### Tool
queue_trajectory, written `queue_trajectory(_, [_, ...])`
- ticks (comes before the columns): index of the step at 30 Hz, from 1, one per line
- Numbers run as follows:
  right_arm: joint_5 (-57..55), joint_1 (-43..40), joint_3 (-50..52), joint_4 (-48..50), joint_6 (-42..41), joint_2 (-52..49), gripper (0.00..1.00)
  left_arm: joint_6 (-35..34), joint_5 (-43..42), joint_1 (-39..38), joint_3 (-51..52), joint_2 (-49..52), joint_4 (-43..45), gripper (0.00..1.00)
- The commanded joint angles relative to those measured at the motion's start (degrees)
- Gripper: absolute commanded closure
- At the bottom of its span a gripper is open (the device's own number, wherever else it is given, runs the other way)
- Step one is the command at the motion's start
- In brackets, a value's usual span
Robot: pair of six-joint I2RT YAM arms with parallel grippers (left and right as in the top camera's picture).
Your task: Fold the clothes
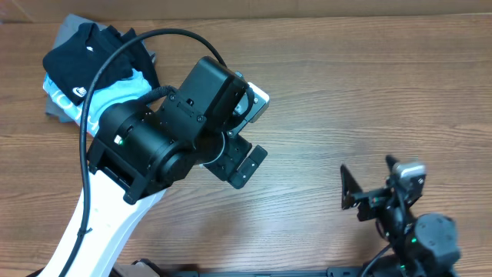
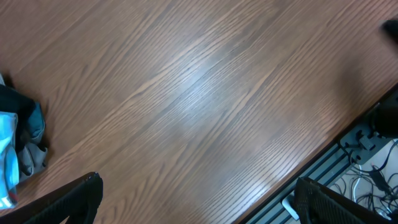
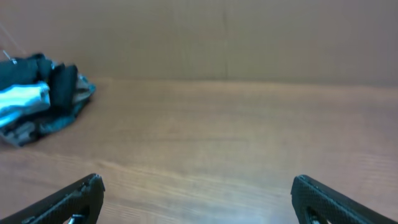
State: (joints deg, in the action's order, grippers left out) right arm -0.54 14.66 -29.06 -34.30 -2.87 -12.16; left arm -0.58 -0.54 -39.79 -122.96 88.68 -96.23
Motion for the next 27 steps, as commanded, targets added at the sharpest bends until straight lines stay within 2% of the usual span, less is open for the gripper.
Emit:
queue_trajectory(1, [-0.9, -0.2, 8.0, 1.5, -3.9, 6.8, 0.0, -1.2, 0.7, -0.4, 0.2, 0.2, 0.1, 0.0])
queue_trajectory(5, [-0.9, -0.2, 15.3, 4.9, -5.1, 12.1, 0.0, -1.2, 0.8, -0.4, 0.2, 0.2, 0.1, 0.0])
queue_trajectory(11, [-0.7, -0.2, 22.6, 12.9, -5.1, 12.0, 0.0, -1.2, 0.8, -0.4, 0.2, 0.2, 0.1, 0.0])
queue_trajectory(15, [-0.7, -0.1, 23.4, 16.2, -5.1, 12.0, 0.0, -1.2, 0.8, -0.4, 0.2, 0.2, 0.1, 0.0])
queue_trajectory(27, [-0.7, -0.1, 23.5, 16.2, -5.1, 12.0, 0.0, -1.2, 0.8, -0.4, 0.2, 0.2, 0.1, 0.0])
